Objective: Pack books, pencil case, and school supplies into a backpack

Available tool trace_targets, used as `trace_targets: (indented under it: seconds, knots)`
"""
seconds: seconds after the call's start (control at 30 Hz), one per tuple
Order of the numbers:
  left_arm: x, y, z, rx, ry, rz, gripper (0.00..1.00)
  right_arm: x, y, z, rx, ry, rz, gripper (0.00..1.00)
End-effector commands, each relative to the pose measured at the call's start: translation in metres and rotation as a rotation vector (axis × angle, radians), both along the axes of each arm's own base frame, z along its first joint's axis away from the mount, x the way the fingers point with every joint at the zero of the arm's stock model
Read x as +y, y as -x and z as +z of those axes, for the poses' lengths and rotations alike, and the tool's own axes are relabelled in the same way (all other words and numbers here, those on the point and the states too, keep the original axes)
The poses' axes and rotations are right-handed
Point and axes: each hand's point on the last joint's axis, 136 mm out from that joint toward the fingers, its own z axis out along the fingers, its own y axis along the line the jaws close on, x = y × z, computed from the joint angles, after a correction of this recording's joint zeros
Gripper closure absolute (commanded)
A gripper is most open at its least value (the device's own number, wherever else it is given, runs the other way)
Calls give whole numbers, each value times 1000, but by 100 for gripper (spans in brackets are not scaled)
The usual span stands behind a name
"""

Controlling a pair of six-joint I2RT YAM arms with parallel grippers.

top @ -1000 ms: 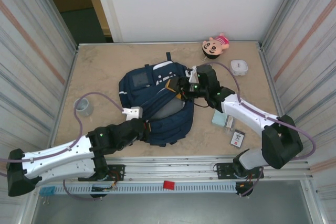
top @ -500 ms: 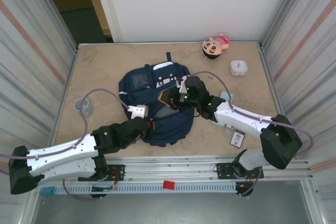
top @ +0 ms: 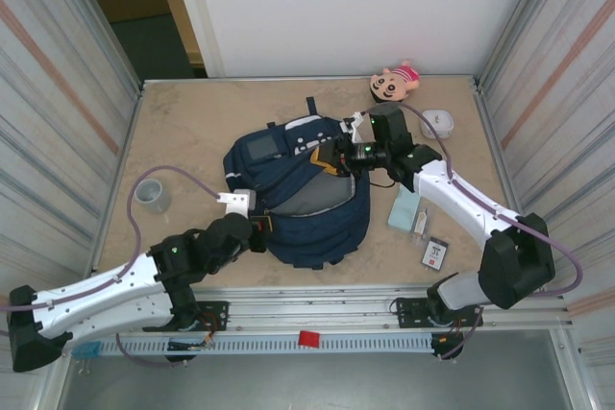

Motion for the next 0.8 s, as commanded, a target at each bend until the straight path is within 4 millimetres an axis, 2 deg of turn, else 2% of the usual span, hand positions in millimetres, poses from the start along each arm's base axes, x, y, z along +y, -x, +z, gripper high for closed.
trace_targets:
  seconds: [0.0, 0.07, 0.23, 0.3, 0.4, 0.47, 0.6, 0.77]
  knots:
    - [3, -5, 2, -42, -28, -2, 100, 5, -4, 18, -64, -24, -19, 47]
    - [-2, -6, 4, -49, -16, -11, 100, 12, 0, 8, -50, -3, -79, 38]
    - [-17, -9, 9, -59, -4, -44, 100, 35, 12, -21, 11, -15, -217, 36]
    - [-20, -10, 9, -59, -7, -53, 100, 42, 13, -29, 22, -14, -236, 45]
    - [-19, -11, 9, -59, -15, -49, 100, 44, 13, -32, 12, 14, -222, 74]
    - [-13, -11, 3, -49, -40, -27, 100, 39, 13, -27, -21, 41, -208, 84]
    - [8, -13, -3, -47, -70, 31, 100, 26, 14, -9, -94, 63, -136, 93]
    - [31, -15, -9, -49, -57, 78, 100, 2, 15, 6, -93, 43, 6, 94]
